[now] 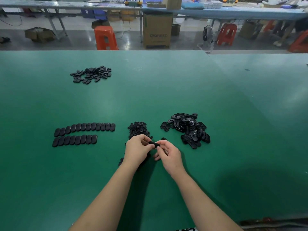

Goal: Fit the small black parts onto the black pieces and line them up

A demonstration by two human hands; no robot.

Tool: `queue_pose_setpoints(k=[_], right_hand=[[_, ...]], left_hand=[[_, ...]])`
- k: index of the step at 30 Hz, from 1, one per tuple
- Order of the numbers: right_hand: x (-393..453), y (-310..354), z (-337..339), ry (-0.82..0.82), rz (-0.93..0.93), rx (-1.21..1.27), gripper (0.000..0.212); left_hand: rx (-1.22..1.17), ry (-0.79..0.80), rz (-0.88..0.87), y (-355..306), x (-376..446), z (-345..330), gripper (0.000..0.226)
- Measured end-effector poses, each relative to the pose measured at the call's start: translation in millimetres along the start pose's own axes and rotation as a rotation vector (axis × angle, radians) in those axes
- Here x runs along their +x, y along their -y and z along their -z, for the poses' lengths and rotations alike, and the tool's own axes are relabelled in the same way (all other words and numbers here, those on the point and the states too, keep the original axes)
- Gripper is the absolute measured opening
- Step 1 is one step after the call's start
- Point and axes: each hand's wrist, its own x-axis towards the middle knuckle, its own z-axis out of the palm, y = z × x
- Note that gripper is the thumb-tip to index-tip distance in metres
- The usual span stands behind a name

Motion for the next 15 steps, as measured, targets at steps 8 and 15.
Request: queue_pose_setpoints(k=[8,15], right_hand=[[1.5,-2.0,1.0,-0.001,0.009,-0.007,0.016],[4.2,-5.0,1.3,-0.007,0.002,-0.026,0.018]], left_hand=[[-0.153,0.037,0.051,4.0,2.9,-2.4,0.015],[-0.262,0.091,0.078,6.2,2.6,-2.5,0.017]])
